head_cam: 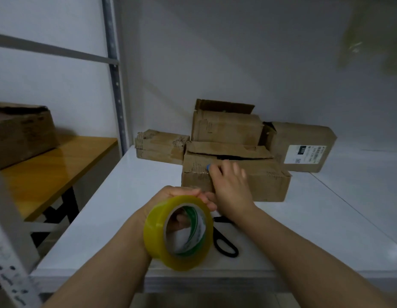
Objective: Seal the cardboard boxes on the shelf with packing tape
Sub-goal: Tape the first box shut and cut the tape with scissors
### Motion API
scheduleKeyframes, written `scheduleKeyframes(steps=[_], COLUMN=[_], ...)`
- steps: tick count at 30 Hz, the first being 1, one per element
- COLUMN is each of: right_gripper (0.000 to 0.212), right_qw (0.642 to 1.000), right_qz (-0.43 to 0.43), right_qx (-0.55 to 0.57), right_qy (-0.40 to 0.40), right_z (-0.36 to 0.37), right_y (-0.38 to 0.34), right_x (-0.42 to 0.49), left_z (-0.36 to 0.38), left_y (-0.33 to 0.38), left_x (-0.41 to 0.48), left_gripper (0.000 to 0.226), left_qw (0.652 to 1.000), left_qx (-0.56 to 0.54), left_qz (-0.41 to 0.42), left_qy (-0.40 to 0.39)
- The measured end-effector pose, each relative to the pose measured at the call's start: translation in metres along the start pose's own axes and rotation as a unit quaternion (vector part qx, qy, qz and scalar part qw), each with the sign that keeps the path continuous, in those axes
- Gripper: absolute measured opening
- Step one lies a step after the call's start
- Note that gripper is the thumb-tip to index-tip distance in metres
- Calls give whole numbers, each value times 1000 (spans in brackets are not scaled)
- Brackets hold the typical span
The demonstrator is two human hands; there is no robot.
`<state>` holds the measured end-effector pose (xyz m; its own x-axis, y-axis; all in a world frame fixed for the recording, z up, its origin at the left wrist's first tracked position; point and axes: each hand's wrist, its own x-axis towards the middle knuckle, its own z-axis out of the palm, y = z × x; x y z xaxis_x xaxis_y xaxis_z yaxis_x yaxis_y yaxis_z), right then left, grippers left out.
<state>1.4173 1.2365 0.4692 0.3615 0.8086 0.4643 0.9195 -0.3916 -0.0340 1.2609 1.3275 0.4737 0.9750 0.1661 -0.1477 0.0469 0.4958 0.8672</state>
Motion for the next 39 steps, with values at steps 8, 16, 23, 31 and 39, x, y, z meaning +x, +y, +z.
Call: scheduleKeyframes(steps=[8,16,23,31,39], right_gripper=[55,61,49,82,51], right_qw=[995,995,991,981,943], right_qz=[51,-31,-24,80,312], right_qx=[69,32,-10,157,111], right_qy=[43,-91,-131,-87,-44], right_z=[1,-7,-33,-52,-49], right_y=[-7,-23,-21,14,80], right_x=[4,9,32,23,6], left_z=[0,6,2,-6,6], left_y=[0,1,1,-1,2], left_x=[-2,-1,0,2,-4], left_gripper=[34,27,28,41,22], left_qw=[999,1000,999,996,995], left_qx=[7,-16,10,76,47], left_qz=[4,24,26,45,73], left_qy=[-52,12,36,29,42])
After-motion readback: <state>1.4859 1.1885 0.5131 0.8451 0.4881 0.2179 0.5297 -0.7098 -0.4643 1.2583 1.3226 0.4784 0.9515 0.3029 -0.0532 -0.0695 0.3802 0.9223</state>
